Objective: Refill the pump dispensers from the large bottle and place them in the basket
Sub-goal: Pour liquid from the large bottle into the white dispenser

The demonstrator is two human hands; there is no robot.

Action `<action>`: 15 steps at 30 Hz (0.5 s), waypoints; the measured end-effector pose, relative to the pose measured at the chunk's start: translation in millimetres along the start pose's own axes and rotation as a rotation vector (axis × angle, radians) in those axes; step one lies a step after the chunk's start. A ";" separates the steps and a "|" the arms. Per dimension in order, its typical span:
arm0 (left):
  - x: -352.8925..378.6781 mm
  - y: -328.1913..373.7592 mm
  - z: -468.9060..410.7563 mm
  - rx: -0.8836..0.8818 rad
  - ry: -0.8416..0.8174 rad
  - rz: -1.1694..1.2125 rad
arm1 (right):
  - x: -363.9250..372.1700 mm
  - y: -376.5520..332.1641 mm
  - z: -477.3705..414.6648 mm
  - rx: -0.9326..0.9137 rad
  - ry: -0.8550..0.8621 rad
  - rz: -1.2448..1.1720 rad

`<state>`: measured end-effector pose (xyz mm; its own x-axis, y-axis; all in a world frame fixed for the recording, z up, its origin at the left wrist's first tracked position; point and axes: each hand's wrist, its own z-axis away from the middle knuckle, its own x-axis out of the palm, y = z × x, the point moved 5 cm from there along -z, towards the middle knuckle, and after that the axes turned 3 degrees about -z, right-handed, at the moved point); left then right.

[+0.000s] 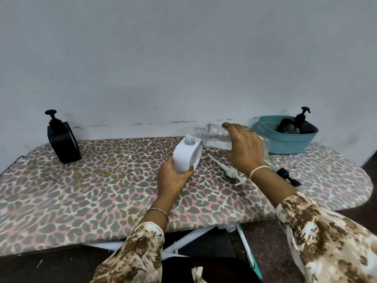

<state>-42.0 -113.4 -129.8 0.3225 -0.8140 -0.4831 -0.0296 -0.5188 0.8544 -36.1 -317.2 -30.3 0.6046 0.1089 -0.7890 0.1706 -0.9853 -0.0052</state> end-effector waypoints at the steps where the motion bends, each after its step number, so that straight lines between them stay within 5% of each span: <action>1: 0.2 -0.5 -0.3 0.001 -0.002 0.004 | 0.0 -1.0 -0.1 -0.017 -0.001 0.017; 15: 0.3 0.2 -0.4 0.005 0.005 0.007 | -8.0 -10.2 -2.6 -0.077 -0.001 0.092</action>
<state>-41.5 -113.7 -129.7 0.3272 -0.8164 -0.4759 -0.0368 -0.5142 0.8569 -40.7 -307.6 -22.3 0.6198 0.0179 -0.7846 0.1732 -0.9782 0.1145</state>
